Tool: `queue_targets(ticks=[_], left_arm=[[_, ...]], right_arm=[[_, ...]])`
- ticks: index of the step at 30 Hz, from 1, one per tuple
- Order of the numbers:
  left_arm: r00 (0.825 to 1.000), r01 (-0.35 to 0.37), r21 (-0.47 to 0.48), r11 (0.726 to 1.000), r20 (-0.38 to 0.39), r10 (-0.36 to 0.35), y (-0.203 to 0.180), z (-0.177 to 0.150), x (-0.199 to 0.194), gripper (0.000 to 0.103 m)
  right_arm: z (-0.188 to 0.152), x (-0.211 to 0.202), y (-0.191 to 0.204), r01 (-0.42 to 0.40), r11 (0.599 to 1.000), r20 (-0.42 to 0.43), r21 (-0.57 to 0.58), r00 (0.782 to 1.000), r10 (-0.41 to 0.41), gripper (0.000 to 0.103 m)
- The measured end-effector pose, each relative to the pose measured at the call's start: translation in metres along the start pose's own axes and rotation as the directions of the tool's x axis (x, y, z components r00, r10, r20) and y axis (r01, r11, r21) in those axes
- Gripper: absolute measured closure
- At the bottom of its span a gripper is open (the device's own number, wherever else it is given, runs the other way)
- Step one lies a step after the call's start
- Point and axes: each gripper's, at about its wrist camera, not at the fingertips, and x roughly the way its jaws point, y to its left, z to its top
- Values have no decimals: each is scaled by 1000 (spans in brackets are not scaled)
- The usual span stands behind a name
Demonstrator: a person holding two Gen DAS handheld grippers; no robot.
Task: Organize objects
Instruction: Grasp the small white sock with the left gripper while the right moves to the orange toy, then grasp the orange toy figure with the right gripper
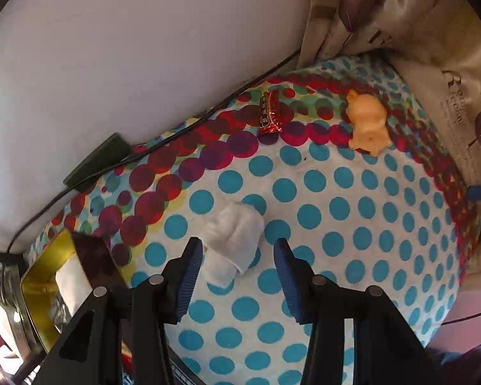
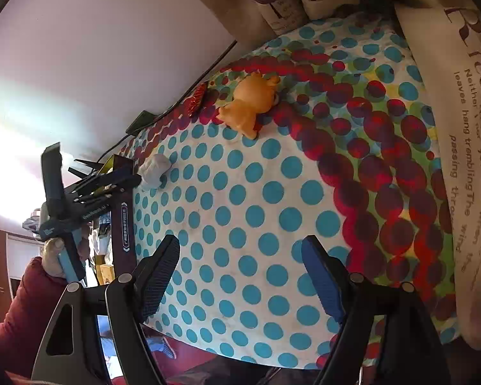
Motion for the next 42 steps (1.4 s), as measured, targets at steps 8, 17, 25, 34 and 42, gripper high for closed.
queue_targets(ticks=[8, 17, 25, 34, 42], left_arm=[[995, -28, 5, 1000, -94, 28, 4, 8, 37, 56], [999, -9, -186, 983, -47, 1, 30, -5, 41, 70], [1000, 1, -327, 945, 15, 5, 36, -17, 20, 74], [993, 93, -401, 911, 108, -54, 11, -38, -30, 73], [990, 117, -407, 906, 119, -75, -4, -66, -63, 73]], right_arm=[[19, 6, -5, -31, 999, -25, -7, 999, 31, 26], [55, 20, 8, 26, 998, -12, -62, 1000, -27, 26], [109, 68, 0, 119, 989, -103, 92, 989, -109, 26], [141, 98, 7, 294, 934, -94, 203, 955, -280, 7], [153, 126, 6, 246, 911, -174, 331, 965, -197, 5]])
